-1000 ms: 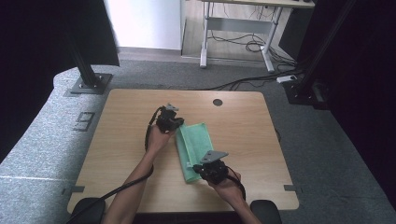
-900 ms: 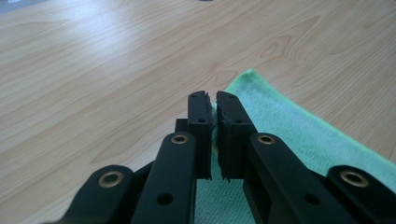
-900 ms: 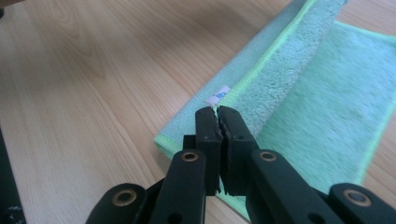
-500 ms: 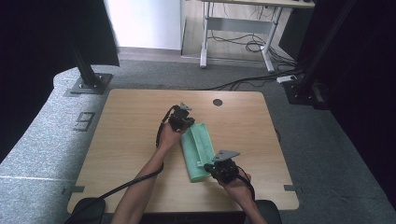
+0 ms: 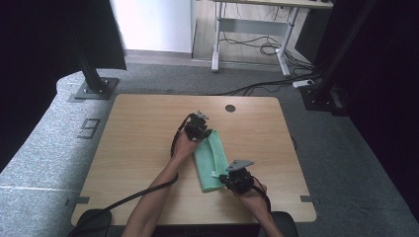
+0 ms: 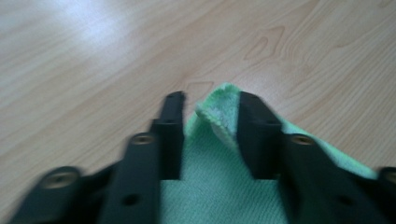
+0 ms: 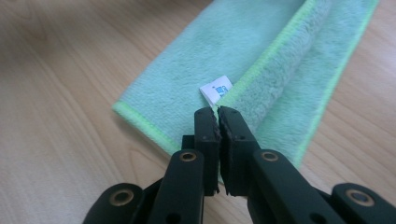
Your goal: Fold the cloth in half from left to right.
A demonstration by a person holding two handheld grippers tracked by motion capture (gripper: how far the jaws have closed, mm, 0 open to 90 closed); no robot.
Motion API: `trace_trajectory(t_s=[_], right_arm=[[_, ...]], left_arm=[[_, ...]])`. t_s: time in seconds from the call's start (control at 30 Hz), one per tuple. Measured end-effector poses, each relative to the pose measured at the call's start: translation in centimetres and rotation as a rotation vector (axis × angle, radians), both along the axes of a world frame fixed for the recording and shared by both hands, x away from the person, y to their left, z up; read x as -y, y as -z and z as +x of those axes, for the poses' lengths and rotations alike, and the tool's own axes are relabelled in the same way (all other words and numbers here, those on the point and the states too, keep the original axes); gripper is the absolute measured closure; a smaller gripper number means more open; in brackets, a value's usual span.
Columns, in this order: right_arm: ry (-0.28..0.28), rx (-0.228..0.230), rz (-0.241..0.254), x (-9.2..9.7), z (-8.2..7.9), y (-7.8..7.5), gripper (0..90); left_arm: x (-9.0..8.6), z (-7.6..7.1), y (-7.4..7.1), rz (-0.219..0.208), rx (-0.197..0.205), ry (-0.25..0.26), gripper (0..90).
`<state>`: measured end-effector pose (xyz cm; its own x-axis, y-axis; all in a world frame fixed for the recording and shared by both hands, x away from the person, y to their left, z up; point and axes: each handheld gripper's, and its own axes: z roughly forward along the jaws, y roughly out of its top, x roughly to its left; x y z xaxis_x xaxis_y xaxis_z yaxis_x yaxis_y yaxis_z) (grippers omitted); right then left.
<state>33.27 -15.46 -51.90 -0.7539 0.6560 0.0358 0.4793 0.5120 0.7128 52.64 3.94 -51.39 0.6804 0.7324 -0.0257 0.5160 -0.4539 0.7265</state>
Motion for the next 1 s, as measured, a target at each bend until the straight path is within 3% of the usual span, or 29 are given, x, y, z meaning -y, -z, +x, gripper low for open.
trace_trajectory(t_s=[0.03, 0.17, 0.33, 0.53, 0.67, 0.8, 0.9, 1.0], right_arm=[[0.008, 0.006, -0.002, 0.2, 0.0, -0.1, 83.6], [0.040, 0.033, -0.003, 0.8, 0.1, -0.4, 77.4], [0.082, 0.060, -0.013, 1.8, 0.3, -0.9, 70.6], [0.133, 0.096, 0.005, 3.0, 0.9, -1.7, 58.6], [0.113, 0.077, -0.001, 2.5, 1.5, -1.0, 55.1], [0.095, 0.045, -0.043, 2.0, 2.0, 0.3, 55.2], [0.109, 0.041, -0.084, 2.2, 2.2, 0.9, 55.9], [0.122, 0.007, -0.100, 2.7, 2.5, 1.6, 55.7]], left_arm=[[0.0, 0.0, -0.1, -0.006, 0.004, 0.000, 52.8], [-0.2, -0.2, -1.1, -0.027, 0.024, 0.005, 40.5], [-0.5, -0.7, -2.0, -0.015, 0.044, 0.019, 35.1], [-1.7, -1.5, -1.7, -0.006, 0.034, 0.023, 30.0], [-2.9, -2.2, -1.1, 0.005, 0.020, 0.020, 27.3], [-4.0, -3.2, -0.7, 0.011, 0.017, 0.019, 25.0], [-4.6, -4.0, -0.6, 0.018, 0.023, 0.022, 23.1], [-5.1, -4.5, -0.5, 0.036, 0.034, 0.019, 21.2]])
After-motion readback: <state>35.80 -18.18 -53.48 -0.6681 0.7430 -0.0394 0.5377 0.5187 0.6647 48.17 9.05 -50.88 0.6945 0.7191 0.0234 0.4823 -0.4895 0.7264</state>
